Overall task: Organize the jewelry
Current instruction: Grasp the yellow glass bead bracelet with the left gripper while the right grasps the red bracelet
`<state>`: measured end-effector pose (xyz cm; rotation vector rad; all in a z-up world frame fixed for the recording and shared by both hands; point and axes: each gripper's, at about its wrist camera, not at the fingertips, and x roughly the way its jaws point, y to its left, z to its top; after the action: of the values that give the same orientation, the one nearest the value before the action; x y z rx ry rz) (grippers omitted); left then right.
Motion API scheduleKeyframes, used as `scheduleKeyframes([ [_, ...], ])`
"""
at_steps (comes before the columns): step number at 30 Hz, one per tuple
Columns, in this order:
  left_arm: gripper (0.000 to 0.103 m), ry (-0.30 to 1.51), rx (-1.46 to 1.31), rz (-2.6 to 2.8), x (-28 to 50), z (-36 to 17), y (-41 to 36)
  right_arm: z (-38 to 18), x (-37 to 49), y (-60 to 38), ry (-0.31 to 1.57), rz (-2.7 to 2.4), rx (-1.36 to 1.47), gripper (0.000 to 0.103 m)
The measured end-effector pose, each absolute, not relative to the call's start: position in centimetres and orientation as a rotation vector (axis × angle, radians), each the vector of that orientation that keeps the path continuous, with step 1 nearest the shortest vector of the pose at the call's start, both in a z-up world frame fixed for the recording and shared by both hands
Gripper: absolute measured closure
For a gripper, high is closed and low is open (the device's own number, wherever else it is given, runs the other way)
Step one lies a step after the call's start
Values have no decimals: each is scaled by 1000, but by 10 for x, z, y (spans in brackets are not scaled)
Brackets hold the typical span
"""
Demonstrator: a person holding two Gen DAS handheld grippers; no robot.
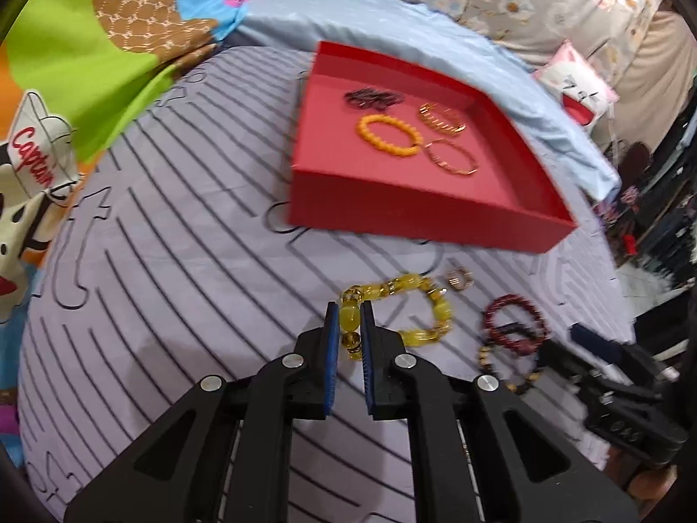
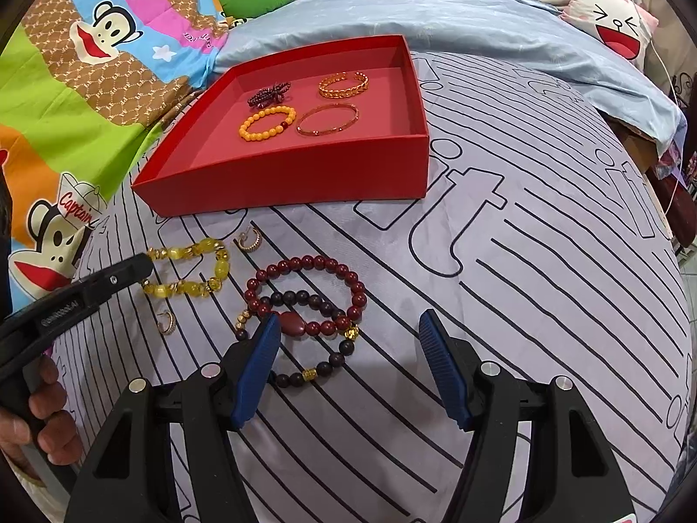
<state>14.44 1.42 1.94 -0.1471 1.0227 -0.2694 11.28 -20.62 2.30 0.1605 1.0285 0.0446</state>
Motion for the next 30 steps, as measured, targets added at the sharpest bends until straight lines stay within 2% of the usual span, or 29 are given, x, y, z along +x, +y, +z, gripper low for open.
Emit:
scheduleKeyframes([
  [6,94,1045,-105,-248,143,9,12,23,121,-204,1019,43,150,43],
  [11,94,1033,-82,-247,142,8,9,20,130,-205,1026,41,153,52],
  [16,94,1026,-87,-249,144,7,10,15,136,-208,1033,37,158,67],
  [23,94,1020,-89,-247,143,7,10,10,136,-207,1029,26,132,77],
  [26,94,1021,-93,-247,142,7,10,9,135,-206,1024,13,108,85],
  [28,94,1025,-99,-252,142,7,10,9,134,-207,1024,12,104,93],
  [30,94,1030,-102,-259,142,7,10,9,133,-207,1026,14,101,94],
])
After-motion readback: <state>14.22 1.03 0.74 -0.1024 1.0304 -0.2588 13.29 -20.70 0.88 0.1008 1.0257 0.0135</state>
